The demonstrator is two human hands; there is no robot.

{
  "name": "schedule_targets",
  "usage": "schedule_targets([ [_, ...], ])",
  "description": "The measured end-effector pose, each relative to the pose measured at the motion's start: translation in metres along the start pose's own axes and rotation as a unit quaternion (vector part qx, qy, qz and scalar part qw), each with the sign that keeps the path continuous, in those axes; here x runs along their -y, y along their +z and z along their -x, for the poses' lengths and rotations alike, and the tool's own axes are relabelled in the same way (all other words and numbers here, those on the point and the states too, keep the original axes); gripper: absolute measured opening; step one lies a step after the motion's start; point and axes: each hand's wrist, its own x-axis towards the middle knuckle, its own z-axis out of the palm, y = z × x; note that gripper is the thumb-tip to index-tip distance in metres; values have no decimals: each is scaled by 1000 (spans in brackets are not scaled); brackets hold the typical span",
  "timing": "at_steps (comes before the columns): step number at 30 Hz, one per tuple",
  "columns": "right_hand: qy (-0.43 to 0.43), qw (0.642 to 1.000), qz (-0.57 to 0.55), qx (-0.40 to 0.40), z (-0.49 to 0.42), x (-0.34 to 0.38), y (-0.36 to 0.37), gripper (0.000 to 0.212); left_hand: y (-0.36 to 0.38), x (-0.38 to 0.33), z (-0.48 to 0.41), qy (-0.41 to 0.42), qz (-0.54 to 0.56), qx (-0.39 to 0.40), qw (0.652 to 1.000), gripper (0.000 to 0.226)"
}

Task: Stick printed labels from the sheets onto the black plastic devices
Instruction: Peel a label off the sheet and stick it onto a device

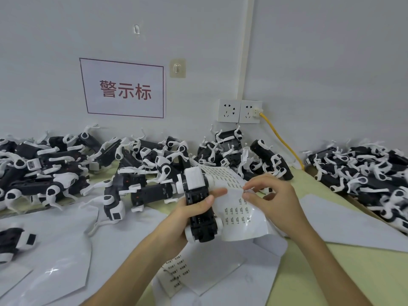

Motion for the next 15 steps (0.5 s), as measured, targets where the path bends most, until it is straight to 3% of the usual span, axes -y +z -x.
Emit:
schedule_targets([
  [15, -17, 1000, -5, 1, 0, -1, -1, 24, 1, -1, 1, 9, 9, 14, 1000, 50],
])
